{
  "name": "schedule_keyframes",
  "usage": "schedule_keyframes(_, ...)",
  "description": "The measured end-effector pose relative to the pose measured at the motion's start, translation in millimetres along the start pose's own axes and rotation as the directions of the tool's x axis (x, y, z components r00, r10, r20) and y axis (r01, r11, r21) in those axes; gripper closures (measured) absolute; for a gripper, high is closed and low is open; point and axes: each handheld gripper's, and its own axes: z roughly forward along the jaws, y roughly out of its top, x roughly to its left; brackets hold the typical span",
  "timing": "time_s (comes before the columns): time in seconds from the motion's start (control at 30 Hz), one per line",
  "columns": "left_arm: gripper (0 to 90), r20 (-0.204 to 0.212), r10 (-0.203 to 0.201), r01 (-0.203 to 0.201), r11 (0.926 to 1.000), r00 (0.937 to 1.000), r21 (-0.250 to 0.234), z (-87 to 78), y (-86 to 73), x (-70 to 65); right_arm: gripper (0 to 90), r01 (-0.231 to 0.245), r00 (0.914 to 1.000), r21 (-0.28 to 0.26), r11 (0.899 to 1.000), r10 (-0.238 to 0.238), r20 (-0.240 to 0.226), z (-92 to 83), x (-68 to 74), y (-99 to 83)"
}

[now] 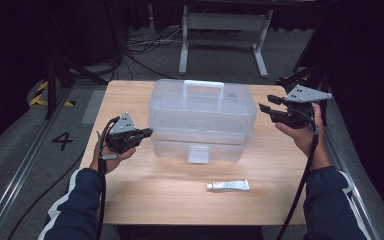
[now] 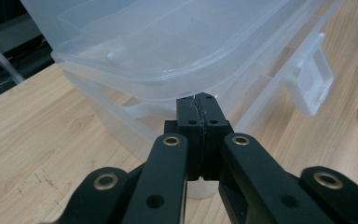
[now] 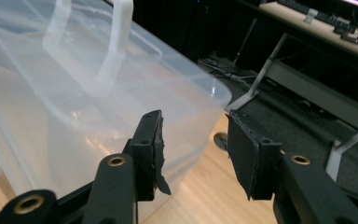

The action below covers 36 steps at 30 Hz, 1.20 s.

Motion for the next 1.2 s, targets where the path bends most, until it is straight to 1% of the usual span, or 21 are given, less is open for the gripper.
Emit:
schedule_keyframes(0.07,90.0,-0.003,0.004,-0.004,1.0000,1.0000,-0.004,-0.6,1.1,0.8,54.7,0.002,1.0000,0.026,1.000,-0.002,0.001,2.2,0.7,-14.2)
schedule_keyframes(0.1,90.0,-0.004,-0.002,0.002,1.0000,1.0000,-0.009,-0.7,1.5,0.7,54.1,-0.006,1.0000,0.029,1.000,0.006,0.001,2.8,1.0,-17.4)
schedule_keyframes(0.2,90.0,-0.011,0.002,-0.002,0.9999,0.9999,-0.015,-1.3,2.9,0.7,50.6,-0.015,0.9999,0.043,0.999,0.015,0.003,6.5,1.5,-31.2)
schedule_keyframes(0.23,90.0,-0.011,0.002,-0.002,0.9999,0.9999,-0.015,-1.3,2.9,0.7,50.6,-0.015,0.9999,0.043,0.999,0.015,0.003,6.5,1.5,-31.2)
schedule_keyframes(0.3,90.0,-0.014,0.006,-0.006,0.9999,0.9999,-0.015,-1.7,4.0,0.9,49.1,-0.031,0.9995,0.049,0.998,0.031,-0.001,9.7,1.6,-40.6)
schedule_keyframes(0.33,90.0,-0.013,0.005,-0.005,0.9998,0.9999,-0.021,-2.0,5.0,0.9,47.4,-0.025,0.9997,0.068,0.997,0.025,0.003,12.8,2.1,-48.1)
schedule_keyframes(0.37,90.0,-0.014,0.005,-0.006,0.9997,0.9999,-0.025,-2.1,5.4,0.9,47.3,-0.028,0.9996,0.071,0.997,0.028,0.000,13.9,2.4,-50.9)
schedule_keyframes(0.43,90.0,-0.013,0.000,0.000,0.9996,0.9999,-0.029,-2.1,6.3,-0.3,46.3,-0.021,0.9997,0.084,0.996,0.022,-0.011,16.1,2.9,-56.3)
schedule_keyframes(0.47,90.0,-0.014,0.010,-0.010,0.9996,0.9999,-0.028,-2.2,6.8,-0.2,46.0,-0.016,0.9997,0.090,0.996,0.018,-0.015,18.1,3.8,-61.3)
schedule_keyframes(0.53,90.0,-0.009,0.001,-0.001,0.9995,1.0000,-0.033,-1.5,7.7,-1.4,45.4,-0.014,0.9993,0.097,0.995,0.017,-0.033,21.0,4.9,-66.1)
schedule_keyframes(0.67,90.0,-0.011,0.006,-0.006,0.9994,0.9999,-0.034,-1.6,9.3,-1.0,45.1,-0.010,0.9989,0.091,0.996,0.014,-0.045,24.3,7.5,-68.2)
schedule_keyframes(0.73,90.0,-0.012,0.002,-0.002,0.9991,0.9999,-0.042,-2.0,10.0,-0.5,44.5,-0.005,0.9981,0.081,0.997,0.010,-0.060,26.8,10.7,-68.7)
schedule_keyframes(0.8,90.0,-0.008,0.004,-0.004,0.9992,1.0000,-0.040,-1.8,10.3,-0.2,44.5,0.003,0.9972,0.078,0.997,0.003,-0.075,28.7,13.7,-69.0)
schedule_keyframes(0.83,90.0,-0.009,0.004,-0.005,0.9991,0.9999,-0.042,-1.5,10.4,0.1,44.4,0.013,0.9977,0.073,0.997,-0.008,-0.068,30.7,17.1,-68.1)
schedule_keyframes(0.9,90.0,-0.009,0.008,-0.008,0.9992,0.9999,-0.039,-1.1,10.4,0.1,44.7,0.017,0.9973,0.058,0.998,-0.013,-0.072,32.2,19.6,-66.8)
schedule_keyframes(0.93,90.0,-0.010,0.008,-0.008,0.9993,0.9999,-0.038,-1.1,10.4,-0.1,44.8,0.025,0.9979,0.054,0.998,-0.021,-0.061,33.5,21.4,-65.6)
schedule_keyframes(1.03,89.9,-0.011,0.011,-0.012,0.9993,0.9999,-0.037,-1.2,10.4,0.0,46.1,0.016,0.9979,0.017,1.000,-0.015,-0.063,33.7,23.3,-63.4)
schedule_keyframes(1.07,89.9,-0.010,0.009,-0.009,0.9993,0.9999,-0.037,-1.2,10.3,0.0,46.3,0.024,0.9985,0.017,1.000,-0.023,-0.050,33.8,24.2,-62.5)
schedule_keyframes(1.2,89.4,-0.009,0.013,-0.014,0.9993,0.9999,-0.035,-1.4,10.2,0.0,46.6,0.021,0.9986,0.015,1.000,-0.020,-0.050,33.9,24.4,-62.7)
